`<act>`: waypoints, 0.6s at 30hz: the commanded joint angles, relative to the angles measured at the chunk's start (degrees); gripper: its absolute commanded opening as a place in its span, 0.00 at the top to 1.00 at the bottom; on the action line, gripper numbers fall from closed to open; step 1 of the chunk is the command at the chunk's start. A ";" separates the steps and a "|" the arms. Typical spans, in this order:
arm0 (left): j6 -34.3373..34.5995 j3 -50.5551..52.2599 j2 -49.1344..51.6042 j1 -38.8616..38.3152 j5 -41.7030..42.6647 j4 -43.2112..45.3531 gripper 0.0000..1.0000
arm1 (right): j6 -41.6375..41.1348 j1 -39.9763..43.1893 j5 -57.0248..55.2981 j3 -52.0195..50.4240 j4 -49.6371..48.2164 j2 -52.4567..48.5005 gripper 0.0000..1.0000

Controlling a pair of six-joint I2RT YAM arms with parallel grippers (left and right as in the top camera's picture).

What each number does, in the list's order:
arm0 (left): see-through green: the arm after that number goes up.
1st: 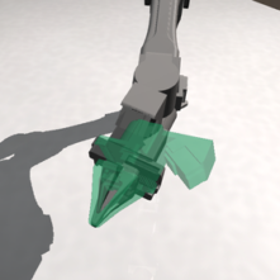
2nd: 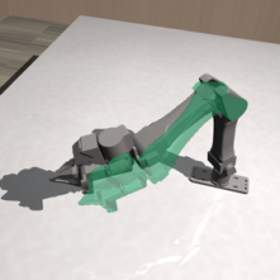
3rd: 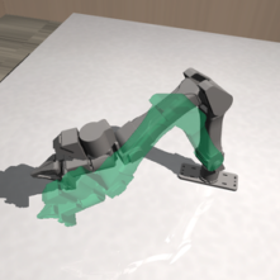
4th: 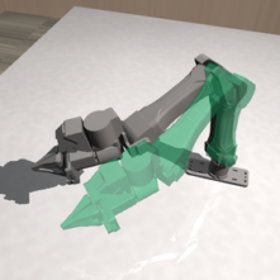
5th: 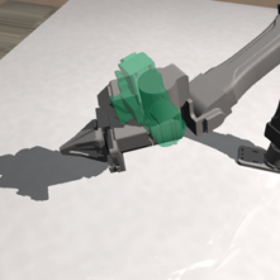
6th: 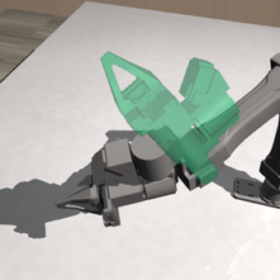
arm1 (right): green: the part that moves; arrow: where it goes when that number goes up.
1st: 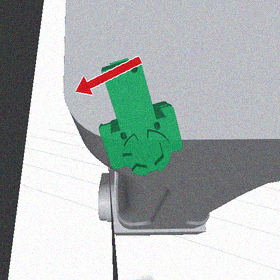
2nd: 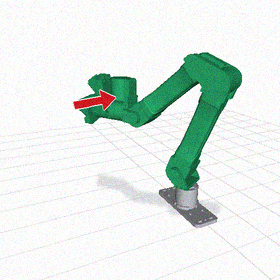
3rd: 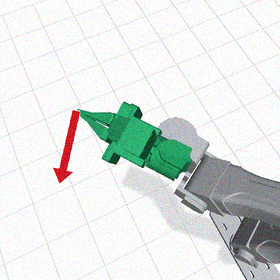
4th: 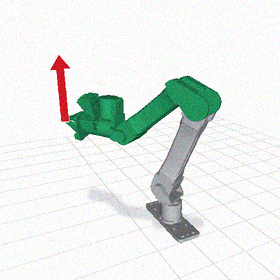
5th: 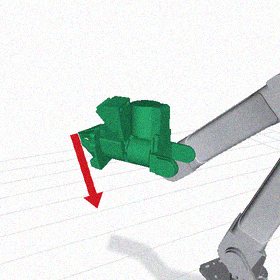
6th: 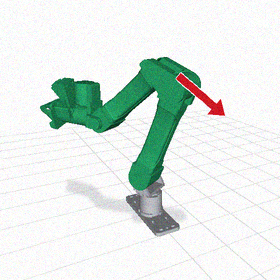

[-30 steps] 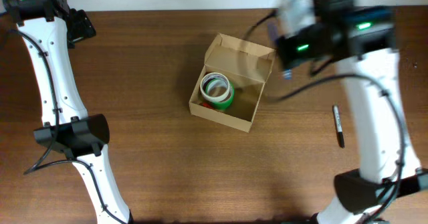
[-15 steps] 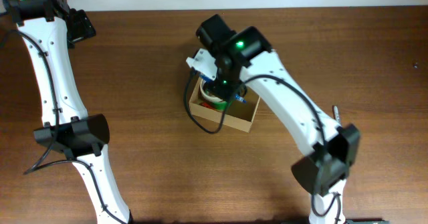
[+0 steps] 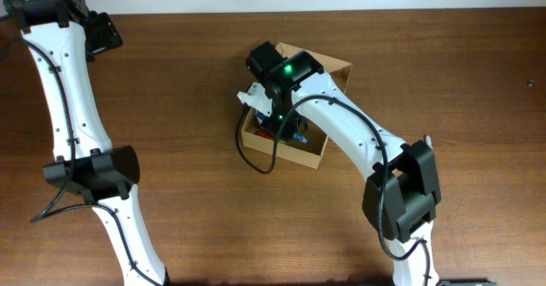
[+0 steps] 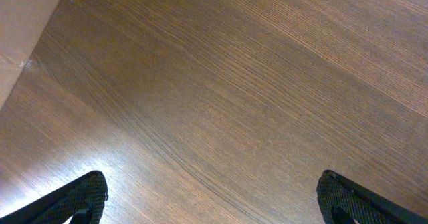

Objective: Pack container
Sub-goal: 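Carry the blue pen with the right gripper and lower it into the box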

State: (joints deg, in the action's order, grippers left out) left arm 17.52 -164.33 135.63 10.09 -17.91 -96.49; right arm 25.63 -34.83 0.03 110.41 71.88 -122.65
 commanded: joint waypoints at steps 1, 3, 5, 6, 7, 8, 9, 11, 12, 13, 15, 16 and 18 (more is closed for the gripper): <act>-0.68 0.20 -2.21 0.20 0.17 -0.17 0.00 | -0.15 0.02 0.83 -2.29 -0.98 -0.57 0.96; -0.68 0.20 -2.21 0.20 0.17 -0.17 0.00 | -0.15 0.02 0.85 -3.08 -1.09 -0.57 0.96; -0.68 0.20 -2.21 0.20 0.17 -0.17 0.00 | -0.15 0.02 0.90 -3.52 -1.29 -0.57 0.96; -0.68 0.20 -2.21 0.20 0.20 -0.17 0.00 | -0.13 0.02 1.09 -3.54 -1.31 -0.57 0.96; -0.68 0.20 -2.21 0.20 0.17 -0.17 0.00 | -0.13 0.02 1.55 -3.54 -1.44 -0.57 0.96; -0.68 0.20 -2.21 0.20 0.20 -0.17 0.00 | -0.11 0.02 2.12 -3.54 -1.53 -0.57 0.96; -0.68 0.20 -2.21 0.20 0.20 -0.17 0.00 | -0.11 0.02 2.38 -3.54 -1.53 -0.57 0.96; -0.68 0.20 -2.21 0.20 0.17 -0.17 0.00 | -0.11 0.02 2.34 -3.78 -1.51 -0.57 0.96; -0.68 0.20 -2.21 0.20 0.20 -0.17 0.00 | -0.11 0.02 2.32 -3.96 -1.51 -0.57 0.96; -0.68 0.20 -2.21 0.20 0.20 -0.17 0.00 | -0.07 0.02 2.32 -4.15 -1.51 -0.57 0.96; -0.68 0.20 -2.21 0.20 0.20 -0.17 0.00 | 0.07 0.02 2.32 -4.33 -1.46 -0.57 0.96; -0.68 0.20 -2.21 0.20 0.17 -0.17 0.00 | 0.09 0.02 2.32 -4.37 -1.44 -0.57 0.96; -0.68 0.20 -2.21 0.22 0.17 -0.17 0.00 | 0.07 0.02 2.32 -4.37 -1.42 -0.57 0.96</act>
State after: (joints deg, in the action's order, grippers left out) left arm 17.50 -164.33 135.63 10.09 -17.91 -96.49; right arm 25.65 -34.83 1.41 106.48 70.39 -122.87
